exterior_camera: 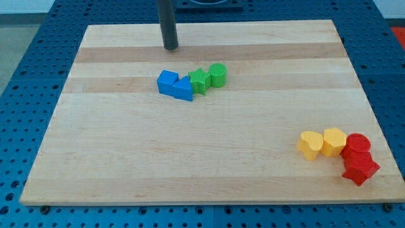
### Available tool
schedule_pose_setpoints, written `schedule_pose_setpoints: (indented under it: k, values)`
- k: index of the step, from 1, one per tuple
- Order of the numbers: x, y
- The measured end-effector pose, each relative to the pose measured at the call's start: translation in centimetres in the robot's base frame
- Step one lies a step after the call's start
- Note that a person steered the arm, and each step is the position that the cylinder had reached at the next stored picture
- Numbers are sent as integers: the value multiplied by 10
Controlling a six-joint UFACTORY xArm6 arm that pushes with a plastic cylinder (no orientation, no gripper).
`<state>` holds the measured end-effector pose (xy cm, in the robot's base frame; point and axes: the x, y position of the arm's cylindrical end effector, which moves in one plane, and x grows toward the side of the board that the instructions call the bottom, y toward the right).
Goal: Move the cube to the bottom left of the triangle
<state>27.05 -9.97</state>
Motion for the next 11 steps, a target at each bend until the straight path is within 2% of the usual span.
schedule_pose_setpoints:
  k: [1, 3, 4, 6, 7, 8, 10, 11]
  values:
    - [12, -7]
    - [83, -3]
    - [122, -3]
    - [247, -3]
    - [265, -3]
    - [239, -5]
    - [54, -26]
    - [68, 15]
